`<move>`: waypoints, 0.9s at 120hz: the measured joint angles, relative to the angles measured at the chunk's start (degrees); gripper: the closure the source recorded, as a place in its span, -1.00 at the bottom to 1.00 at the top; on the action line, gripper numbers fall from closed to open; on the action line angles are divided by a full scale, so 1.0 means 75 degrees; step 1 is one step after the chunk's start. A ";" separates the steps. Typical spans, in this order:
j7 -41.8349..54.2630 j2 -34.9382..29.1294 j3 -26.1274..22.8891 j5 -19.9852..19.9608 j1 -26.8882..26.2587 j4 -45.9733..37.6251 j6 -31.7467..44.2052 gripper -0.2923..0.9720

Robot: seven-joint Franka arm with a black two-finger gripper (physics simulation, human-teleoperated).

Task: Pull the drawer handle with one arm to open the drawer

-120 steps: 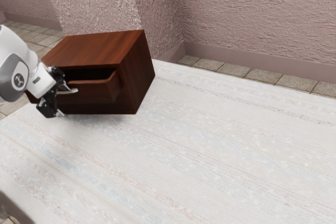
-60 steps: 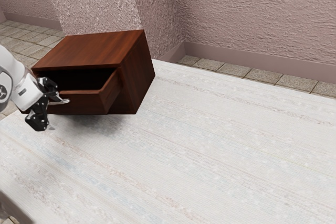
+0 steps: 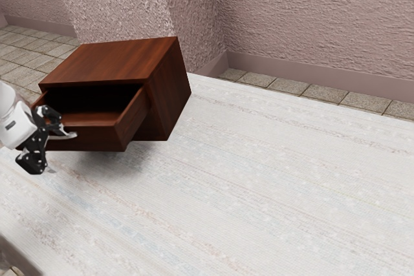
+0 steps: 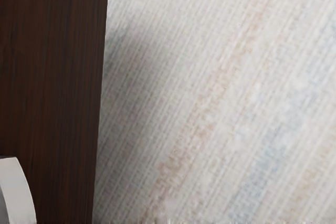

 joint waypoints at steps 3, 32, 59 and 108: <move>0.0001 -0.0042 0.0019 0.0037 -0.0010 -0.0031 -0.0015 -0.54; -0.0004 -0.0124 0.0173 0.0189 -0.0013 -0.0065 -0.0128 -0.51; -0.0009 -0.0345 0.0242 0.0170 0.0012 0.0007 -0.0269 -0.47; -0.0037 -0.0847 0.0159 0.0244 0.0133 0.1024 -0.1255 -0.53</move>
